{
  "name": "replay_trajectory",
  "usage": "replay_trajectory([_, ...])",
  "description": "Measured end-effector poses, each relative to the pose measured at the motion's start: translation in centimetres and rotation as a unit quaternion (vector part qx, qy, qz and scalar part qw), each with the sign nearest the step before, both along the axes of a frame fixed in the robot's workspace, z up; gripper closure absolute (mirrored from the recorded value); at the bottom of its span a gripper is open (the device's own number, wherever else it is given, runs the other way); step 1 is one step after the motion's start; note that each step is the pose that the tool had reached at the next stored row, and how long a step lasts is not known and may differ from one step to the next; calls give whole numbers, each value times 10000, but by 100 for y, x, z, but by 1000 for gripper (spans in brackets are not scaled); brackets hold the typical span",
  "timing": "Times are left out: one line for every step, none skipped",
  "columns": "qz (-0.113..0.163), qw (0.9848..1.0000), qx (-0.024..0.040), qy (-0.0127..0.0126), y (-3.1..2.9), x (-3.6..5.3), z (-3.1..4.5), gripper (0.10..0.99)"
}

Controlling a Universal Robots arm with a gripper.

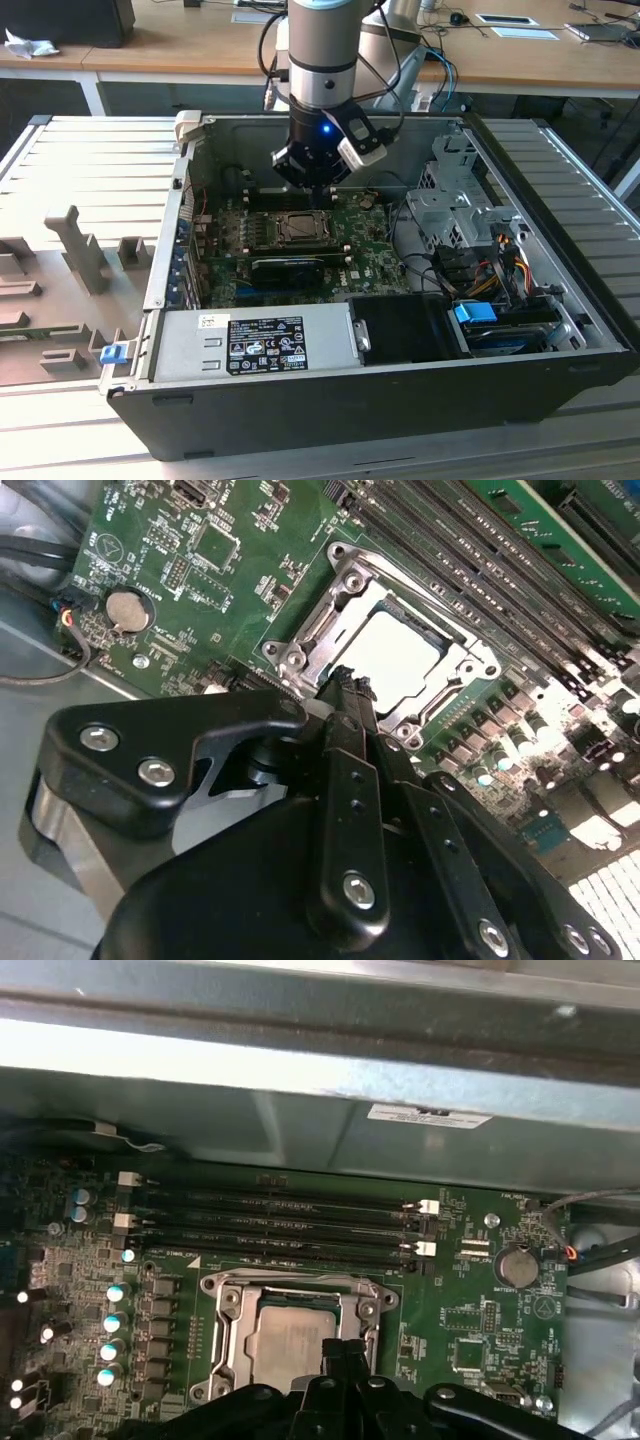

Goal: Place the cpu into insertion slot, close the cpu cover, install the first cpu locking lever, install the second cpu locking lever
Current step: 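Install the second cpu locking lever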

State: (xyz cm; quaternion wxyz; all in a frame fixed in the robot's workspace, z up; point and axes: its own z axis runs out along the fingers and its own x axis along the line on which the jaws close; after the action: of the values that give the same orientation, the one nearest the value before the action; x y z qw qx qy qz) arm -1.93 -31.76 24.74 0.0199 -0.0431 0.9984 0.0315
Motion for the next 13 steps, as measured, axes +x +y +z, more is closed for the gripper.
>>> replay_trajectory([0, 10000, 0, 0, -1, 0, 7, 980])
replay_trajectory([0, 10000, 1, 0, -2, 0, 7, 980])
replay_trajectory([1, 10000, 0, 0, -6, 0, 8, 980])
replay_trajectory([1, 10000, 0, 0, -12, 1, 8, 980])
replay_trajectory([0, 10000, 0, 0, -20, 0, 8, 980])
replay_trajectory([0, 10000, 0, 0, -28, 0, 8, 980])
replay_trajectory([0, 10000, 0, 0, -39, 0, 8, 980])
replay_trajectory([0, 10000, 0, 0, -47, 0, 8, 980])
replay_trajectory([0, 10000, 0, 0, -60, 0, 10, 980])
replay_trajectory([0, 10000, -1, 0, -70, 0, 19, 980])
replay_trajectory([0, 10000, -1, 1, -74, 0, 32, 980])
replay_trajectory([-1, 10000, -1, 0, -77, -1, 60, 980])
replay_trajectory([0, 10000, 0, 0, -79, 0, 115, 980])
